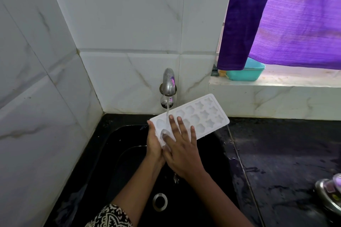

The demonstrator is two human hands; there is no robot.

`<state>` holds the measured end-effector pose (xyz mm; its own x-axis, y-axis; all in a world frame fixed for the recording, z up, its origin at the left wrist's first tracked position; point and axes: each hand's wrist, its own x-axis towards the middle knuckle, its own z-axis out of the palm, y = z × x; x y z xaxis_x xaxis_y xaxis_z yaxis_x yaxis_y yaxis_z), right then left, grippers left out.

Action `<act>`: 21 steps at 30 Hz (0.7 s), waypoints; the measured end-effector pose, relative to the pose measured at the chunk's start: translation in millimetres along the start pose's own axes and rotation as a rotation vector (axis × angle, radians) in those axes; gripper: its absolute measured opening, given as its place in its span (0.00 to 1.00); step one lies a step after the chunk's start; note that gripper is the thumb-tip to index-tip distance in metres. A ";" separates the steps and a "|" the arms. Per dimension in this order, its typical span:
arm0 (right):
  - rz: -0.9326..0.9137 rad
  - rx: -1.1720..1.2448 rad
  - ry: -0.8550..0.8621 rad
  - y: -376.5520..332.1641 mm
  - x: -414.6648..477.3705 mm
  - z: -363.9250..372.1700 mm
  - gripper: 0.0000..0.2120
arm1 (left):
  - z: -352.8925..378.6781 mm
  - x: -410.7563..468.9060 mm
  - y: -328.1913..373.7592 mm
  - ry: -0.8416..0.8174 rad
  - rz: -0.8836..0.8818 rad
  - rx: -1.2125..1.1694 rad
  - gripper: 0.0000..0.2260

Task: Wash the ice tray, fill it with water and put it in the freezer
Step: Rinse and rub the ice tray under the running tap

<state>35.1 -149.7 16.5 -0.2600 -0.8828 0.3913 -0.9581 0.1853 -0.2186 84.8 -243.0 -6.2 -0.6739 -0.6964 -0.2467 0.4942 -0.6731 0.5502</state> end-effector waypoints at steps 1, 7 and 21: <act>0.002 0.011 -0.021 3.6 0.0 0.0 0.16 | -0.3 0.1 1.1 0.004 0.004 -0.009 0.37; 0.037 -0.006 -0.026 2.8 6.8 -7.2 0.16 | 1.1 0.1 -0.3 0.020 -0.014 -0.016 0.36; 0.025 -0.002 -0.051 6.2 3.9 -4.4 0.14 | -8.7 -0.7 -5.2 -0.017 -0.036 -0.093 0.36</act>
<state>27.6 -150.1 20.6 -0.2770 -0.8987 0.3400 -0.9517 0.2079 -0.2258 87.5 -241.2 -15.8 -0.7010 -0.6677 -0.2505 0.5182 -0.7183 0.4643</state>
